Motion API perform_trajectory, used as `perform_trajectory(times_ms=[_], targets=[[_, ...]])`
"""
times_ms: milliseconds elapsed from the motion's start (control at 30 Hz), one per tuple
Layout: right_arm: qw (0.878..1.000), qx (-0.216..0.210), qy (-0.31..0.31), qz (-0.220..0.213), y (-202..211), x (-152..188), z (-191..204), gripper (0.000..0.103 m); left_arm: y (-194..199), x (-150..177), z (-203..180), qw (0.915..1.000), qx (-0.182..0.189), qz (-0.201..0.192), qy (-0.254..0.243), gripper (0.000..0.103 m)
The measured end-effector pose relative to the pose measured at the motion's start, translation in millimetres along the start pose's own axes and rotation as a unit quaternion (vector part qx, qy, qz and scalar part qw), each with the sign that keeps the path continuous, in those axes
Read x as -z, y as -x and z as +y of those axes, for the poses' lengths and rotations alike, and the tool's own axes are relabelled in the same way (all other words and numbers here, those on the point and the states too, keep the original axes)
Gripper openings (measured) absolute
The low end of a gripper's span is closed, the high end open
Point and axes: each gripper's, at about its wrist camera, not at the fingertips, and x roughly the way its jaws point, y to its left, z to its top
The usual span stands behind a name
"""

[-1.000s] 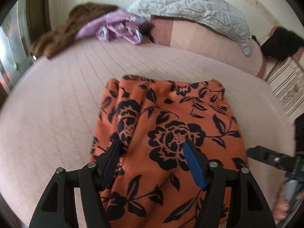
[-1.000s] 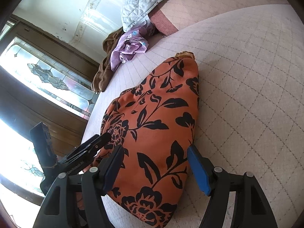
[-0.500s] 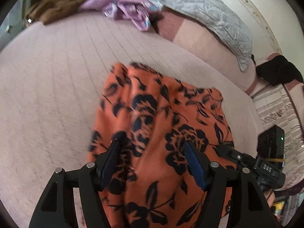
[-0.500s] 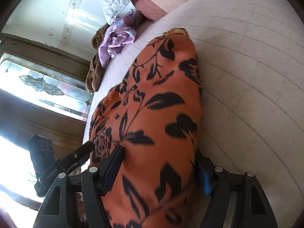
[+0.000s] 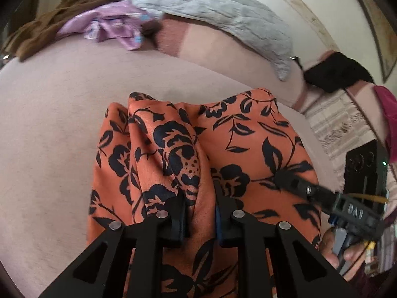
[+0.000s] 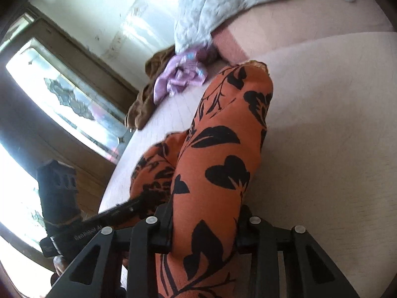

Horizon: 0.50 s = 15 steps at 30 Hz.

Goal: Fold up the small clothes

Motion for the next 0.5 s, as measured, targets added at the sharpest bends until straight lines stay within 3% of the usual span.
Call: perform_trajectory(times_ms=[133, 200, 267, 333, 367, 400, 500], targets=[[0.999, 0.015, -0.030, -0.030, 53, -12, -32, 0.035, -8, 9, -40, 0.9990, 0.039, 0.010, -0.019, 0.019], [0.998, 0.030, -0.048, -0.030, 74, -14, -53, 0.035, -16, 20, -62, 0.9976, 0.040, 0.028, -0.049, 0.020], [0.996, 0.061, -0.061, -0.016, 83, -9, -77, 0.035, -23, 27, -72, 0.9960, 0.020, 0.044, -0.076, 0.022], [0.991, 0.087, -0.101, 0.018, 77, -4, -106, 0.042, -23, 27, -75, 0.9947, -0.006, 0.037, -0.095, 0.025], [0.988, 0.093, -0.119, 0.036, 71, -2, -116, 0.054, -21, 25, -74, 0.9949, -0.006, 0.034, -0.094, 0.029], [0.982, 0.103, -0.145, 0.056, 62, 0, -130, 0.059, -17, 22, -71, 0.9957, -0.007, 0.027, -0.088, 0.030], [0.983, 0.116, -0.133, 0.043, 67, -8, -123, 0.061, -3, 14, -57, 0.9964, -0.043, -0.009, -0.072, 0.041]])
